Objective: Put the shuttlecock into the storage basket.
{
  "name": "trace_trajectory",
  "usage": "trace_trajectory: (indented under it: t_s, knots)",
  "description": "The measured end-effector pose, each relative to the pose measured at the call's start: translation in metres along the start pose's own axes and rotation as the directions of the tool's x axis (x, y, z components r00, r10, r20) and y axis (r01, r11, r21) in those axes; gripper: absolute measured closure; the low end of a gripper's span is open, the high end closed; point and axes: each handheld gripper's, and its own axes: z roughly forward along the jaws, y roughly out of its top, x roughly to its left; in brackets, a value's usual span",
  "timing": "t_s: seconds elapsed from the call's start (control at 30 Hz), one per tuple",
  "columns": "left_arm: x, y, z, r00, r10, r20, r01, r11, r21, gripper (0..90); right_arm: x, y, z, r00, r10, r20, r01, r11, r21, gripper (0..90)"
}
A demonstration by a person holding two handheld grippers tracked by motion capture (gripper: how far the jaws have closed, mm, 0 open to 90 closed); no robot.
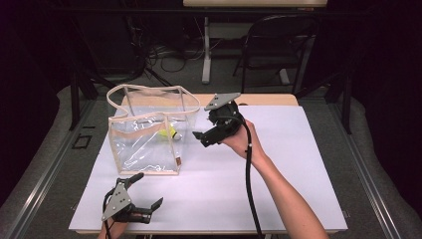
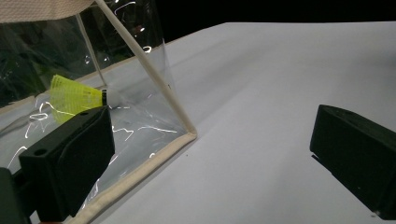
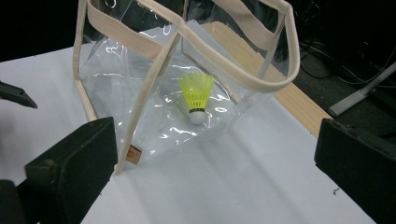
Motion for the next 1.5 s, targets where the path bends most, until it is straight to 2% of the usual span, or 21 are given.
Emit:
trace_trajectory:
  t_s: [0.57, 0.93, 1.5]
  knots:
    - [0.000, 0.000, 0.000, 1.0000, 0.001, 0.000, -0.001, 1.0000, 0.003, 0.0, 0.008, -0.039, -0.017, 0.9998, 0.011, 0.014, -0.011, 1.000, -0.010, 0.0]
    - [0.000, 0.000, 0.000, 1.0000, 0.006, 0.002, -0.006, 1.0000, 0.006, 0.0, 0.012, -0.065, -0.027, 0.9990, 0.036, 0.027, -0.036, 0.999, -0.015, 0.0]
    - [-0.001, 0.000, 0.000, 1.0000, 0.007, 0.001, -0.007, 0.9999, 0.007, 0.0, 0.022, -0.095, -0.040, 0.9977, 0.046, 0.051, -0.044, 0.999, -0.028, 0.0]
